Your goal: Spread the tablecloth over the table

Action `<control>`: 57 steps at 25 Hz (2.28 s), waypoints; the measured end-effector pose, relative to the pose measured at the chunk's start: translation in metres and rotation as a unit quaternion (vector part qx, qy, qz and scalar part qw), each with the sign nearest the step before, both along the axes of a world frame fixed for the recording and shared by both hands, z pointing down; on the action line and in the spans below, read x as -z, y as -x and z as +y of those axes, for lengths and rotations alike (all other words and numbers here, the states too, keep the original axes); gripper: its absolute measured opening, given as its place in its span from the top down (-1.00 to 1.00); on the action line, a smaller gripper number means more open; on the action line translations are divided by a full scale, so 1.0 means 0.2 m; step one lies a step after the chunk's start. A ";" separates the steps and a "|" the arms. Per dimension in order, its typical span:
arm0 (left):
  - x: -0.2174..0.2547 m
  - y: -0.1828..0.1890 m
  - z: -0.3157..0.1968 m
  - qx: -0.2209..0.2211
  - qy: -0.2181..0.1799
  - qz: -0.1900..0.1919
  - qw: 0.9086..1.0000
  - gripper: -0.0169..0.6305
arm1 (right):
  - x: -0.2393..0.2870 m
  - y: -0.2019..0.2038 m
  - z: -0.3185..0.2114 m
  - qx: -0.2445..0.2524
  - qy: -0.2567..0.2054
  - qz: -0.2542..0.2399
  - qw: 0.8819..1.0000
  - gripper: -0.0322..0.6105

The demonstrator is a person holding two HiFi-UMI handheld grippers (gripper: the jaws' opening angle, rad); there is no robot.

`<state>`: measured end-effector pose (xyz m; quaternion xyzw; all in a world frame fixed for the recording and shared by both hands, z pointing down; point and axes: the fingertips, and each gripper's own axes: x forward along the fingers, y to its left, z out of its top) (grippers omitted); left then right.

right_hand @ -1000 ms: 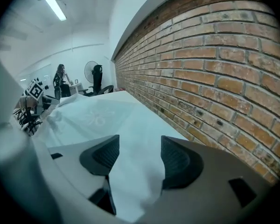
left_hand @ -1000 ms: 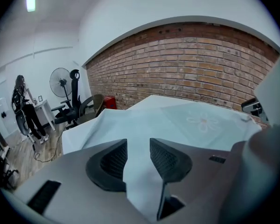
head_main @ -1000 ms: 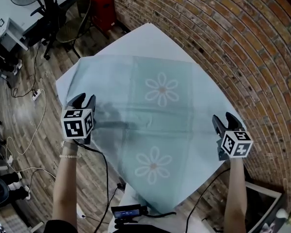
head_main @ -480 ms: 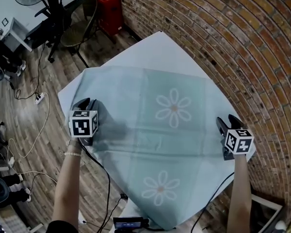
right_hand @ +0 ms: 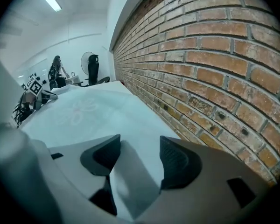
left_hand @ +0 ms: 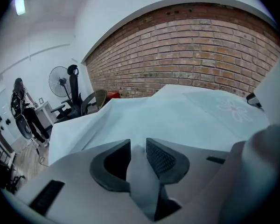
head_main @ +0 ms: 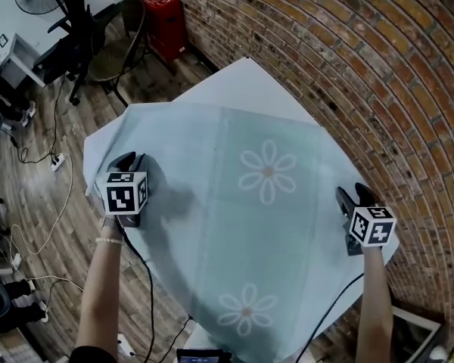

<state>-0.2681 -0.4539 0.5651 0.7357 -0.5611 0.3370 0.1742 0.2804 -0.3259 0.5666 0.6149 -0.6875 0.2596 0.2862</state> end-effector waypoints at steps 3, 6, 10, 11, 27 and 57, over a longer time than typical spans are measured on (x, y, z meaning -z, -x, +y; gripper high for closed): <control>0.00 0.00 -0.05 0.004 0.007 0.010 1.000 0.58 | 0.01 0.00 -0.04 0.001 -0.007 0.006 1.000 0.05; 0.00 -0.01 -0.09 0.005 0.011 0.014 1.000 0.58 | 0.00 -0.01 -0.07 -0.002 -0.005 0.006 1.000 0.05; 0.00 -0.03 -0.16 -0.004 0.006 0.006 1.000 0.60 | 0.01 -0.01 -0.13 -0.008 -0.012 0.015 1.000 0.05; 0.00 -0.03 -0.17 -0.005 0.006 0.005 1.000 0.61 | 0.01 -0.01 -0.14 -0.008 -0.012 0.017 1.000 0.05; 0.01 -0.10 -0.47 -0.029 -0.004 -0.009 1.000 0.64 | 0.02 -0.03 -0.37 -0.025 -0.027 0.040 0.999 0.08; 0.16 0.00 -0.68 -0.038 -0.058 -0.038 0.997 0.85 | 0.02 0.07 -0.68 0.008 -0.036 0.041 0.998 0.16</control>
